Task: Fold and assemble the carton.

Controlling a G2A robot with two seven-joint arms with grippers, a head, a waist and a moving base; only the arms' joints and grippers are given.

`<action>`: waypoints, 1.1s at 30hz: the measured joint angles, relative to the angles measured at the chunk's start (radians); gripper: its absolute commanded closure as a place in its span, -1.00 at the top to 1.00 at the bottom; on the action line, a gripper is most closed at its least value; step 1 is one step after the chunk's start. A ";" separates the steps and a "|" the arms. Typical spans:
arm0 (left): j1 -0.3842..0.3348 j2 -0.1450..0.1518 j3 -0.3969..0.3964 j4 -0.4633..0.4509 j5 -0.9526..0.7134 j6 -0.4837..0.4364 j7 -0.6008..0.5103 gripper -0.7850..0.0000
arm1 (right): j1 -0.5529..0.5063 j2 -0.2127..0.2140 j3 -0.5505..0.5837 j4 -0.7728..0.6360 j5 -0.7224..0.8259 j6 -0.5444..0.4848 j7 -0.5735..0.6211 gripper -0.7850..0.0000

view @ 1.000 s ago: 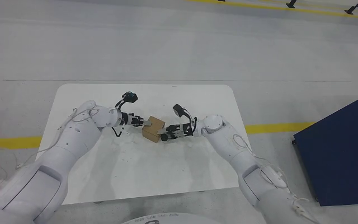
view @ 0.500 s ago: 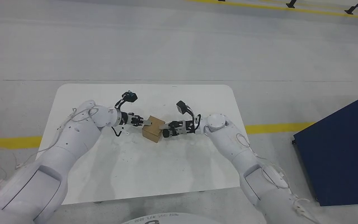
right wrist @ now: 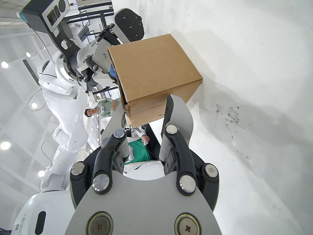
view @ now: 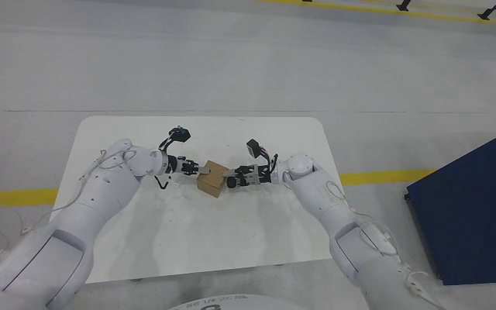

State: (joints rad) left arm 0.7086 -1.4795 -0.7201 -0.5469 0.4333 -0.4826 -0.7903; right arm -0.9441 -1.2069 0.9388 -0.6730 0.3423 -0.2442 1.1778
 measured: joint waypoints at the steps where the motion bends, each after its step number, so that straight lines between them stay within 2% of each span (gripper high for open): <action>1: 0.000 0.000 0.000 -0.001 0.001 0.001 0.000 1.00 | 0.001 -0.001 -0.001 0.002 -0.002 0.001 0.001 -0.30; 12: 0.002 0.000 -0.003 -0.003 0.007 0.001 -0.002 1.00 | 0.004 -0.005 -0.006 0.009 -0.010 -0.003 0.004 -0.29; 18: 0.003 0.001 -0.011 -0.009 -0.002 -0.009 -0.003 1.00 | -0.026 0.011 0.027 -0.027 -0.007 -0.072 0.003 -0.26; 23: 0.006 0.015 -0.032 -0.042 -0.018 -0.046 -0.029 1.00 | -0.061 0.032 0.060 -0.087 -0.026 -0.059 -0.009 -0.27; 27: 0.017 0.046 -0.084 -0.087 -0.038 -0.085 -0.037 1.00 | -0.093 0.049 0.088 -0.144 -0.042 -0.041 -0.025 -0.28; 30: 0.040 0.087 -0.157 -0.127 -0.055 -0.115 -0.026 1.00 | -0.126 0.067 0.123 -0.211 -0.063 -0.030 -0.046 -0.29; 33: 0.086 0.141 -0.258 -0.169 -0.082 -0.147 -0.021 1.00 | -0.174 0.090 0.165 -0.320 -0.105 0.001 -0.074 -0.33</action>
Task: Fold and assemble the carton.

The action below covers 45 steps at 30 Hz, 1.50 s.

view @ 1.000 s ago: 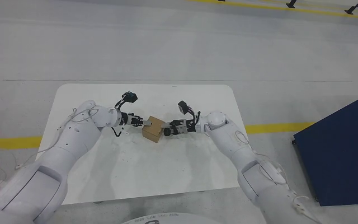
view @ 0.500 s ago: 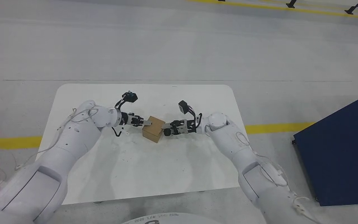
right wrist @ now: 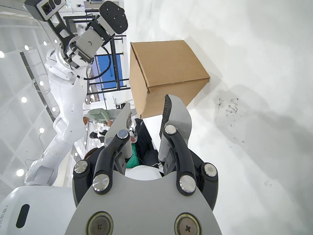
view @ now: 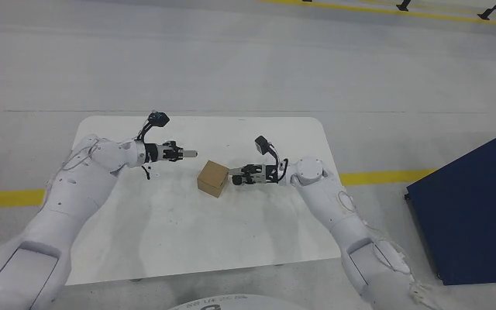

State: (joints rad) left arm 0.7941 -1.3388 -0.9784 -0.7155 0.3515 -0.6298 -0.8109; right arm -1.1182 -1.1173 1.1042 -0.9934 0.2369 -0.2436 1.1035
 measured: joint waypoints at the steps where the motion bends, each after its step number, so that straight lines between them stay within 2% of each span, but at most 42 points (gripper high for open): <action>1: 0.025 0.022 -0.045 -0.015 -0.015 -0.012 -0.003 1.00 | -0.023 0.009 0.017 -0.058 -0.024 0.023 -0.014 -0.40; 3: 0.066 0.053 -0.113 -0.037 -0.041 -0.026 -0.014 1.00 | -0.058 0.023 0.041 -0.158 -0.068 0.075 -0.035 -0.87; 4: 0.094 0.072 -0.155 -0.048 -0.059 -0.033 -0.022 1.00 | -0.080 0.030 0.054 -0.226 -0.099 0.119 -0.047 -1.00; 6: 0.127 0.089 -0.201 -0.058 -0.078 -0.039 -0.033 1.00 | -0.104 0.039 0.063 -0.323 -0.153 0.200 -0.060 -1.00; 10: 0.127 0.090 -0.199 -0.058 -0.079 -0.039 -0.034 1.00 | -0.122 0.048 0.037 -0.517 -0.303 0.413 -0.086 -1.00; 13: 0.127 0.089 -0.199 -0.058 -0.078 -0.039 -0.033 1.00 | -0.124 0.049 0.009 -0.615 -0.365 0.509 -0.089 -1.00; 16: 0.127 0.090 -0.199 -0.058 -0.078 -0.039 -0.033 1.00 | -0.090 0.040 -0.043 -0.634 -0.411 0.600 -0.084 -1.00; 19: 0.127 0.089 -0.199 -0.058 -0.078 -0.039 -0.033 1.00 | -0.025 0.021 -0.114 -0.586 -0.417 0.665 -0.085 -1.00; 25: 0.127 0.089 -0.199 -0.058 -0.078 -0.039 -0.033 1.00 | 0.099 -0.023 -0.224 -0.430 -0.369 0.677 -0.091 -1.00; 34: 0.127 0.089 -0.199 -0.058 -0.078 -0.039 -0.033 1.00 | 0.201 -0.068 -0.307 -0.250 -0.322 0.674 -0.096 -1.00; 45: 0.127 0.089 -0.199 -0.058 -0.078 -0.039 -0.033 1.00 | 0.203 -0.071 -0.302 -0.247 -0.321 0.652 -0.121 -1.00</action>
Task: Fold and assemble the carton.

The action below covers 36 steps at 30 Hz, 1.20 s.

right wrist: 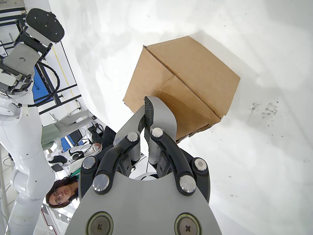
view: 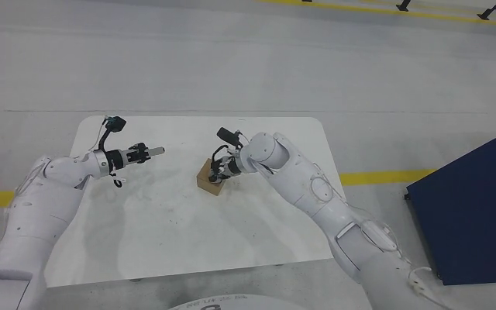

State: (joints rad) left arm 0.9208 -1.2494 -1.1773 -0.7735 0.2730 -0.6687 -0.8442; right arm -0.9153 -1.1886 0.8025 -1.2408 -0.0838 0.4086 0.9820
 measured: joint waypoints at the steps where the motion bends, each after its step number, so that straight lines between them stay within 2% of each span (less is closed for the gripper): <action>1: 0.000 0.000 0.000 0.000 0.000 0.000 0.000 1.00 | -0.007 0.003 0.010 -0.014 0.003 -0.013 -0.005 -1.00; 7: 0.000 0.000 0.000 0.000 0.000 0.000 0.000 1.00 | -0.030 0.018 0.051 -0.038 0.008 -0.021 0.016 -1.00; 12: 0.000 0.000 0.000 0.000 0.000 0.000 0.000 1.00 | -0.005 0.007 0.024 0.011 0.008 -0.003 0.033 -1.00; 18: 0.000 0.000 0.000 0.000 0.000 0.000 0.000 1.00 | 0.017 -0.004 0.017 0.058 0.034 -0.030 0.022 -1.00; 21: 0.000 0.000 0.000 0.000 0.000 0.000 0.000 1.00 | 0.005 0.004 0.050 0.051 0.053 -0.070 0.005 -1.00; 28: 0.000 0.000 0.000 0.000 0.000 0.000 0.000 1.00 | -0.121 0.062 0.244 0.040 0.139 -0.204 0.013 -1.00; 32: 0.000 0.000 0.000 0.000 0.000 0.000 0.000 1.00 | -0.159 0.079 0.303 0.078 0.165 -0.217 0.045 -1.00; 36: 0.000 0.000 0.000 0.000 0.000 0.000 0.000 1.00 | -0.152 0.080 0.297 0.138 0.165 -0.199 0.069 -1.00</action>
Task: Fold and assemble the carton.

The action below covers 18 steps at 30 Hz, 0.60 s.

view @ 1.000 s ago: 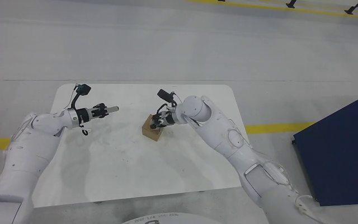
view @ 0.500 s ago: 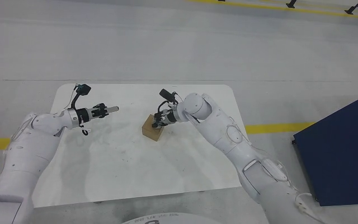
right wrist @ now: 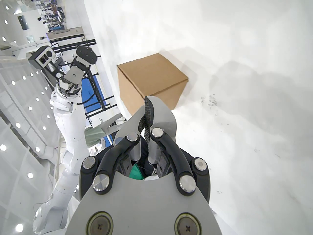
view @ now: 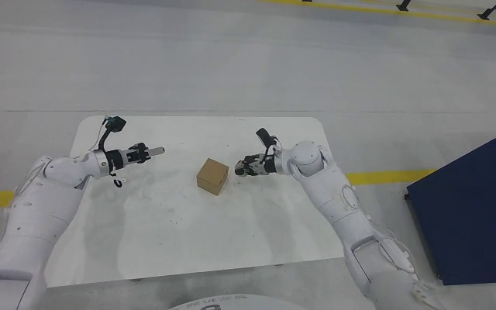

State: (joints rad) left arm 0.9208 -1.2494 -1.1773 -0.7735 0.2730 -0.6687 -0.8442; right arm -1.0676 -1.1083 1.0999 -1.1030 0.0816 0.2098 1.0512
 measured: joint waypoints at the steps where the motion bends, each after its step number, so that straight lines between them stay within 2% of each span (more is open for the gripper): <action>1: 0.000 0.000 0.000 0.000 0.000 0.000 0.000 1.00 | 0.009 -0.003 -0.012 0.018 -0.004 0.010 0.003 -1.00; 9: 0.000 0.000 0.000 0.000 0.000 0.000 0.000 1.00 | 0.102 -0.044 -0.111 0.109 0.032 0.007 0.034 -1.00; 18: 0.000 0.000 0.000 0.000 0.000 0.000 0.000 1.00 | 0.244 -0.125 -0.260 0.277 0.074 0.005 0.033 -1.00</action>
State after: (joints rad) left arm 0.9208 -1.2494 -1.1773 -0.7735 0.2730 -0.6687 -0.8442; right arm -0.8239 -1.2330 0.8404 -0.8259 0.1560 0.2150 1.0847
